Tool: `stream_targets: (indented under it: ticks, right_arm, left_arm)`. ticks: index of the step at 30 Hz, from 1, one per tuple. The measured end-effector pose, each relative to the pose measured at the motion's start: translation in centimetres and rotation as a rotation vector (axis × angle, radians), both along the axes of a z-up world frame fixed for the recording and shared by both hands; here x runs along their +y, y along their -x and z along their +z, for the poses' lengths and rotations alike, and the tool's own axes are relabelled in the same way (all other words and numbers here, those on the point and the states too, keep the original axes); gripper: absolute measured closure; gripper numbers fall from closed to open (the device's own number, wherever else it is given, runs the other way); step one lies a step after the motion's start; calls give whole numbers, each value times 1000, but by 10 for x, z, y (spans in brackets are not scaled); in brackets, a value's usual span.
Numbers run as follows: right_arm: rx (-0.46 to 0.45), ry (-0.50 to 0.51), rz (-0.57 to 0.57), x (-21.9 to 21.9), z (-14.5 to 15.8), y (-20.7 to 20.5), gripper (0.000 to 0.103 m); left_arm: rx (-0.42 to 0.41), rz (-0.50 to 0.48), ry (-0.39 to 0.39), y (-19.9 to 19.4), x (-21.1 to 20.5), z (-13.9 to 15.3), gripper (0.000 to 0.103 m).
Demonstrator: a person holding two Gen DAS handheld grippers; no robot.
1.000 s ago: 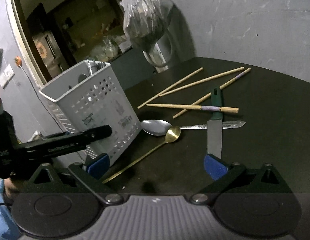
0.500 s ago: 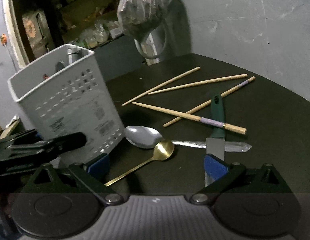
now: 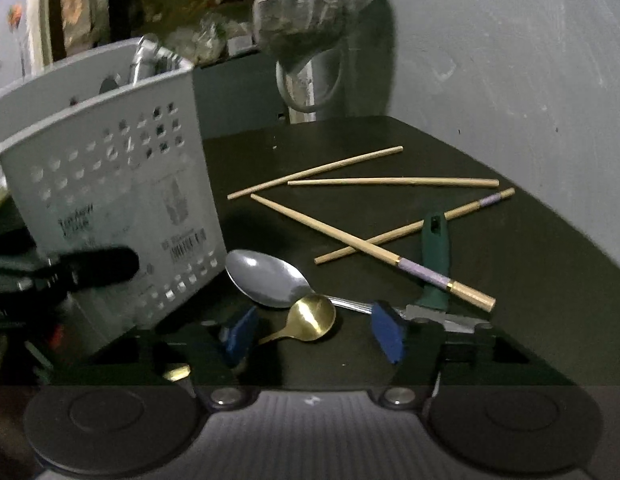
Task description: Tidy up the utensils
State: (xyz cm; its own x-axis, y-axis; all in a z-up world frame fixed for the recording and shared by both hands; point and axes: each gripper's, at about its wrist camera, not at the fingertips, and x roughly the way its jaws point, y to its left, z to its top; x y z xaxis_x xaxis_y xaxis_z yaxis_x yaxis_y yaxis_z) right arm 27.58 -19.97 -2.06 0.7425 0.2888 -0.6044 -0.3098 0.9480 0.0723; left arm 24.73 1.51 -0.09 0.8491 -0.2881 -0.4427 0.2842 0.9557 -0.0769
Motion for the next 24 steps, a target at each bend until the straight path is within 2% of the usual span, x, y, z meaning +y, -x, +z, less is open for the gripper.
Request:
stream_targets:
  ticks: [5, 8, 13, 24]
  right_arm:
    - [-5, 24, 12, 2, 1, 0, 42]
    - [-8, 24, 24, 2, 1, 2, 48]
    - [-14, 18, 27, 1, 2, 5, 74]
    - [-9, -6, 29, -3, 2, 3, 76]
  left_arm:
    - [0, 5, -2, 0, -1, 1, 26]
    - [0, 8, 0, 1, -1, 1, 26]
    - [1, 11, 1, 1, -1, 1, 26]
    - [1, 11, 3, 1, -1, 1, 26]
